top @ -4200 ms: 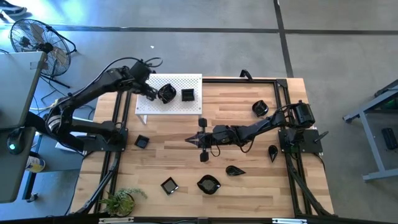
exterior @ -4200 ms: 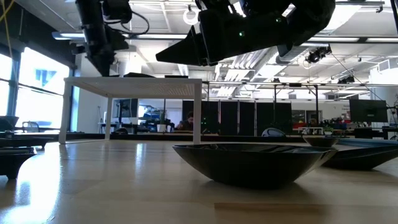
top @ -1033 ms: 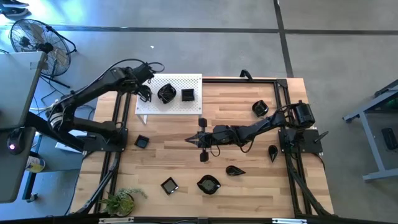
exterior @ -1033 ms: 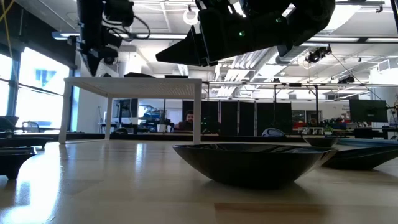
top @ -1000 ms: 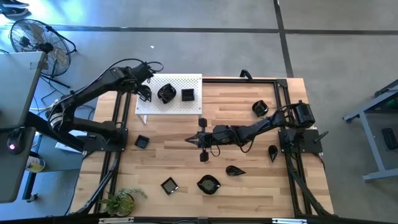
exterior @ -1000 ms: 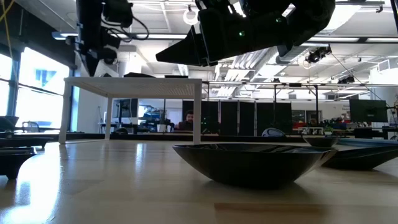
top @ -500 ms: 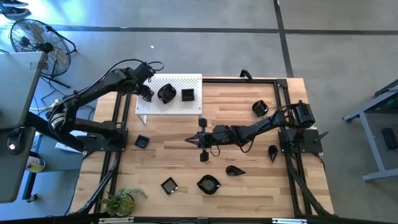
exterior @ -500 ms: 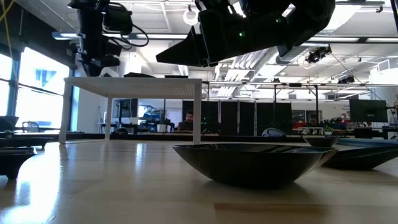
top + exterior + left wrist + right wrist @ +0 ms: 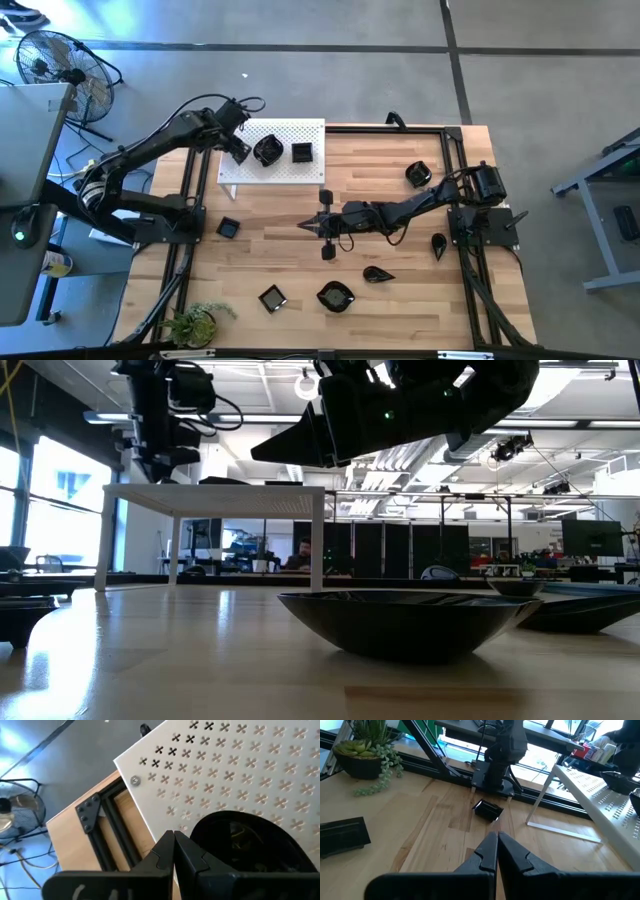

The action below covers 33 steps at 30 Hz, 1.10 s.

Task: Pick & Place Mini shaped plates
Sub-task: Stack the drop-shaped plate on top of the drop-shaped plate on the shelf, then stack the leaf-shaped plate on top of the leaf-shaped plate on the shelf

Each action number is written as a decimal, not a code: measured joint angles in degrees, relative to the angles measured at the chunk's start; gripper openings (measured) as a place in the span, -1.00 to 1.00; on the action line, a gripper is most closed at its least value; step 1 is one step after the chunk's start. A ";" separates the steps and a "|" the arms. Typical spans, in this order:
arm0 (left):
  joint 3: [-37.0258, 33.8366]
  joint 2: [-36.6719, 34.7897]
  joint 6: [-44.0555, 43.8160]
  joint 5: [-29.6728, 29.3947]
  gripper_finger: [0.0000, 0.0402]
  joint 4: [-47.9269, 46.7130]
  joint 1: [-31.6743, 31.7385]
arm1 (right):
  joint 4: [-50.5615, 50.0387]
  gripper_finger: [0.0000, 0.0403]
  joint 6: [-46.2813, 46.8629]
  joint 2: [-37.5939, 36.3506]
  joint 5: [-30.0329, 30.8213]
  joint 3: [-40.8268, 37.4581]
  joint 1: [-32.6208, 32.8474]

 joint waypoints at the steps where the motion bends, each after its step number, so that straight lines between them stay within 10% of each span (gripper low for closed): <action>1: 0.00 -0.09 0.00 0.12 -1.00 0.02 0.00 | 0.00 -0.99 -0.02 0.00 0.02 -0.02 0.00; 16: -0.01 -11.69 2.42 3.47 -1.00 5.92 -0.02 | -1.34 -1.00 -0.06 0.00 2.72 -0.01 -0.02; 24: -15.56 -21.96 6.16 15.78 -1.00 35.21 -7.89 | -2.47 -1.00 2.54 -0.65 4.71 -0.02 -0.89; 33: -33.74 -28.84 11.64 16.86 -1.00 61.15 -21.66 | -19.88 -0.99 8.07 -9.58 9.68 -0.02 -0.85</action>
